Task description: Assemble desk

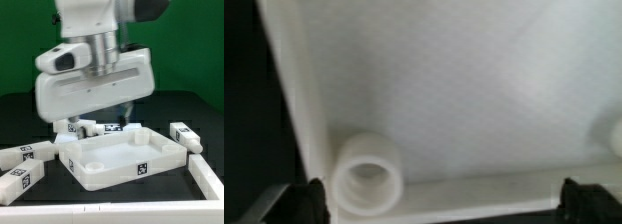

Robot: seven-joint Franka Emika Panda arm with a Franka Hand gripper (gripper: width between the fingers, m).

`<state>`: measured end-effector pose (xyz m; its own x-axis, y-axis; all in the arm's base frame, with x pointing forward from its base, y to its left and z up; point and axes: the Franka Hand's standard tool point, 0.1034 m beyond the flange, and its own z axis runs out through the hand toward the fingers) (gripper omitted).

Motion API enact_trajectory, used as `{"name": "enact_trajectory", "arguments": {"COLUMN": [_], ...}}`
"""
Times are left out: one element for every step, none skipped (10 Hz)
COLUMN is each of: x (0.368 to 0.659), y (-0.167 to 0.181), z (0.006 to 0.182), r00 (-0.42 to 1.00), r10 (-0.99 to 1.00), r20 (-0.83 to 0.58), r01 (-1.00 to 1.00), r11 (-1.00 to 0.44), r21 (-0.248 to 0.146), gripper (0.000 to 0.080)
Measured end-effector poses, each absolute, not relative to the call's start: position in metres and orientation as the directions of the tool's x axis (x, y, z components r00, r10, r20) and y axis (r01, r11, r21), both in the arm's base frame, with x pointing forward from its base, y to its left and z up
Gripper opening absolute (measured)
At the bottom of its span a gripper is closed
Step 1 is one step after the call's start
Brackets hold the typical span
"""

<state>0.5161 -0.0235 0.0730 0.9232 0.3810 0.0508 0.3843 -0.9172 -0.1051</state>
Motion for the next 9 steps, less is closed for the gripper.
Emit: {"name": "enact_trajectory", "arguments": {"x": [0.515,0.516,0.515,0.515,0.517,0.518,0.518,0.519,0.517], "y": [-0.019,-0.017,-0.018,-0.02,-0.031,-0.041,-0.044,-0.047,-0.054], "z": [0.073,0.073,0.073,0.071,0.062,0.048,0.036,0.026,0.016], "r00": [0.929,0.926,0.927,0.927,0.918,0.922,0.925,0.921,0.913], "r10": [0.368,0.374,0.372,0.372,0.393,0.384,0.379,0.384,0.403], "r20": [0.049,0.05,0.049,0.046,0.047,0.045,0.043,0.061,0.065], "r01": [0.371,0.377,0.375,0.375,0.396,0.387,0.381,0.388,0.407], "r11": [-0.922,-0.92,-0.92,-0.92,-0.912,-0.916,-0.919,-0.918,-0.91], "r21": [-0.108,-0.109,-0.109,-0.11,-0.108,-0.104,-0.102,-0.081,-0.073], "gripper": [0.0648,0.0648,0.0648,0.0648,0.0648,0.0648,0.0648,0.0648,0.0648]}}
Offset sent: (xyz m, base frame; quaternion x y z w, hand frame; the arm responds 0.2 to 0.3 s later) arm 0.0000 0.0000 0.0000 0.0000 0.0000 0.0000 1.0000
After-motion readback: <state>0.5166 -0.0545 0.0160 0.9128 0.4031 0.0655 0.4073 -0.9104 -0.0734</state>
